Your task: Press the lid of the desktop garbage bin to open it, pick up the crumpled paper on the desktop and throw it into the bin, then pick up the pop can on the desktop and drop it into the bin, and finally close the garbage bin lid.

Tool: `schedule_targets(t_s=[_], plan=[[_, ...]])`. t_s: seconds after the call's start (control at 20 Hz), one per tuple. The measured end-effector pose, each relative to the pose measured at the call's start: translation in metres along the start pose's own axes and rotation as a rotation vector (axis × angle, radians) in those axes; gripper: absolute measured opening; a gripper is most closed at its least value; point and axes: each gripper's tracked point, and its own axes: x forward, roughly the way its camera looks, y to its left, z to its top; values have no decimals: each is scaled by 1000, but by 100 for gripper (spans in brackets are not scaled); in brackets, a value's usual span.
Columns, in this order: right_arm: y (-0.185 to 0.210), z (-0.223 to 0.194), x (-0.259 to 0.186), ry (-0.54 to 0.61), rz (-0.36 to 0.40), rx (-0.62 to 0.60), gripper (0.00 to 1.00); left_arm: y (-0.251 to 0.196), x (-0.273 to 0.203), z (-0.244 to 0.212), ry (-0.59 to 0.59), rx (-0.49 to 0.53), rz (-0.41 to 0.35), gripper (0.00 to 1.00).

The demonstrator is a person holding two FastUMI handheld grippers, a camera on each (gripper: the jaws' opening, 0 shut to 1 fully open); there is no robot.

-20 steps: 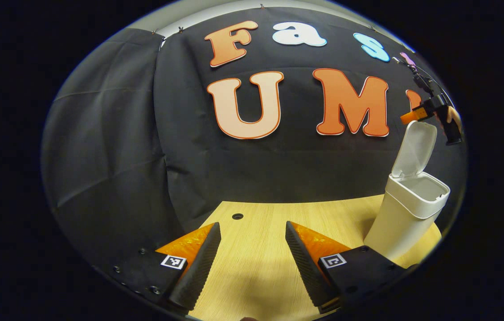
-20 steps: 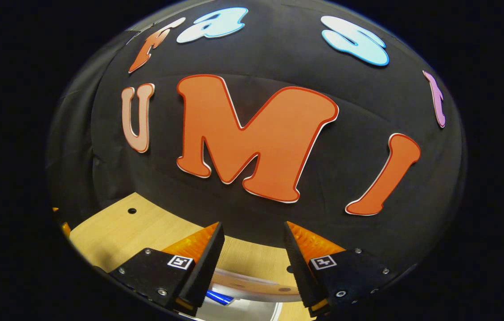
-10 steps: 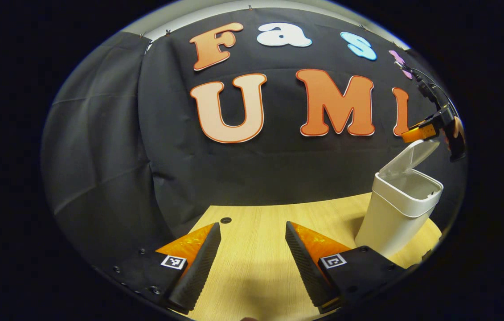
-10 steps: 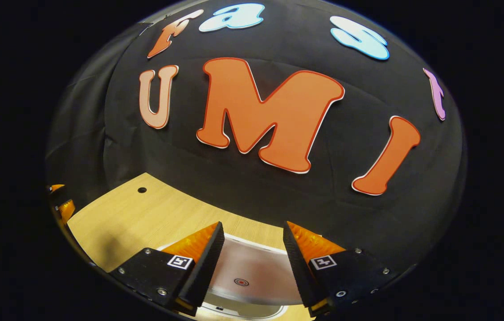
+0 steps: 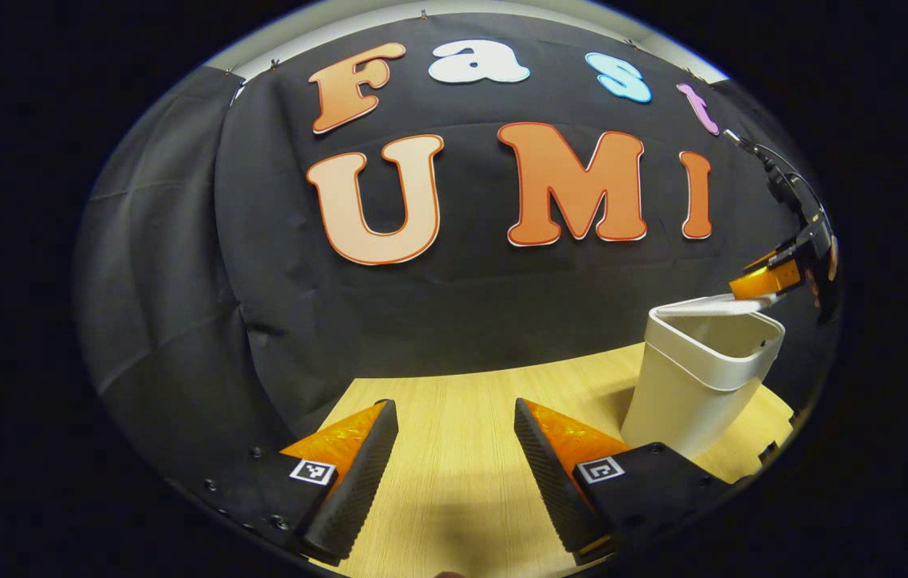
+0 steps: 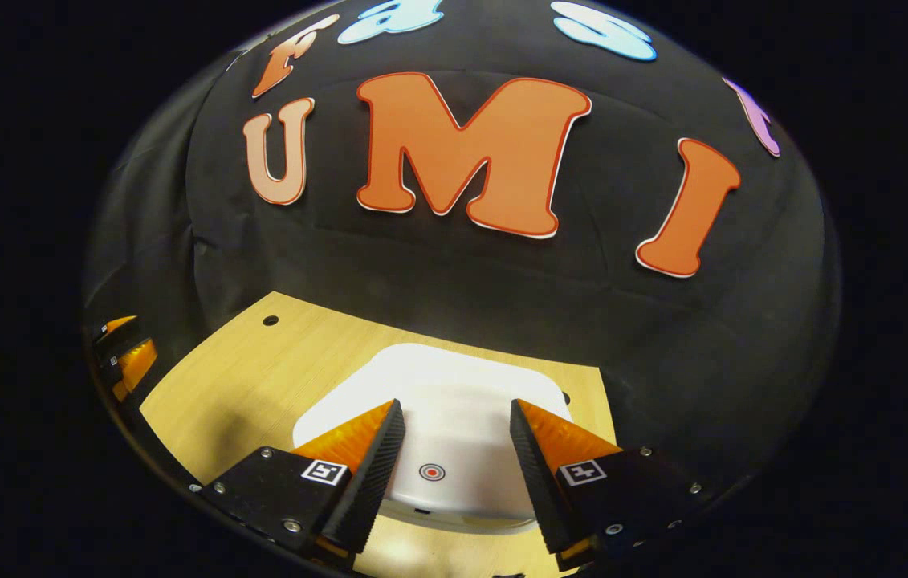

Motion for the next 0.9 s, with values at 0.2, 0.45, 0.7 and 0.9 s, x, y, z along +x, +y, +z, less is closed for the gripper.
schedule_targets(t_s=[0.2, 0.45, 0.7, 0.9], plan=[[12, -24, -8, 34, 17, 31, 81, -14, 1, 0, 3, 4, -32, 94], [22, -46, -16, 69, 39, 101, 81, -22, 1, 3, 1, -17, -50, 93], [22, -49, -13, 37, 3, 141, 79, -28, 4, -3, 19, -36, -59, 93], [22, -50, -13, 16, -35, 174, 77, -37, 9, 1, 28, -39, -72, 93]])
